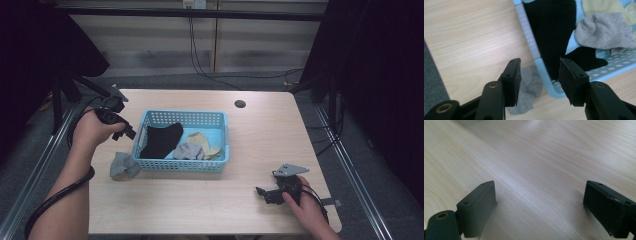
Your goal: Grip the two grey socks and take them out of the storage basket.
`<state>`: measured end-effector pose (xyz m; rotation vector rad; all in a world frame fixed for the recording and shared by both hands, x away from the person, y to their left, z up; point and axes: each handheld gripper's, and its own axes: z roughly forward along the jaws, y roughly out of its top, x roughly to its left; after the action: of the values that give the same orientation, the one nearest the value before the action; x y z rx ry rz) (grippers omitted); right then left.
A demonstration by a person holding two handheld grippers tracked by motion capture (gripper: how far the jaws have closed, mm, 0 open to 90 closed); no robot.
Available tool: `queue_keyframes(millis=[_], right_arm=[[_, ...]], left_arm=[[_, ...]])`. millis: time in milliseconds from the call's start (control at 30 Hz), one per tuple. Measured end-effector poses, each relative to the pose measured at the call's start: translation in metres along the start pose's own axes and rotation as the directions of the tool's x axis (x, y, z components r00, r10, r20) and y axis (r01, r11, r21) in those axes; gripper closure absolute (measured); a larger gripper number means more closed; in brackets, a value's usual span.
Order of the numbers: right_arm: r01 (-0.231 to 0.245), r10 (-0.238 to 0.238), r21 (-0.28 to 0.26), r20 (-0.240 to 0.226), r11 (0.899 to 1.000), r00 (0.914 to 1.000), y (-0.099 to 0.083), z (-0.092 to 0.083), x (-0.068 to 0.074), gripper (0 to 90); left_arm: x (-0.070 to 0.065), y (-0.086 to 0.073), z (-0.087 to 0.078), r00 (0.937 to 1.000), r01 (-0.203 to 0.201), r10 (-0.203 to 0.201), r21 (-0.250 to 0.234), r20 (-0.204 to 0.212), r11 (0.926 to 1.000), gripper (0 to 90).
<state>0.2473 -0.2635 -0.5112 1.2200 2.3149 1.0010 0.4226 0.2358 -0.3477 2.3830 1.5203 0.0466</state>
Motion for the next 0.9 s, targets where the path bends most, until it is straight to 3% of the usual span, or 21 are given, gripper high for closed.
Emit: queue_keyframes(millis=[267, 900], right_arm=[[0.000, 0.000, 0.000, 0.000, 1.000, 1.0000, 0.000, 0.000, 0.000, 10.6], [0.000, 0.000, 0.000, 0.000, 1.000, 1.0000, 0.000, 0.000, 0.000, 10.6]], left_arm=[[-0.023, 0.013, 0.011, 0.9976, -0.062, 0.062, -0.015, 0.028, 0.9980, 47.8], [-0.063, 0.029, 0.054, 0.9899, -0.123, 0.124, -0.018, 0.069, 0.9922, 37.6]])
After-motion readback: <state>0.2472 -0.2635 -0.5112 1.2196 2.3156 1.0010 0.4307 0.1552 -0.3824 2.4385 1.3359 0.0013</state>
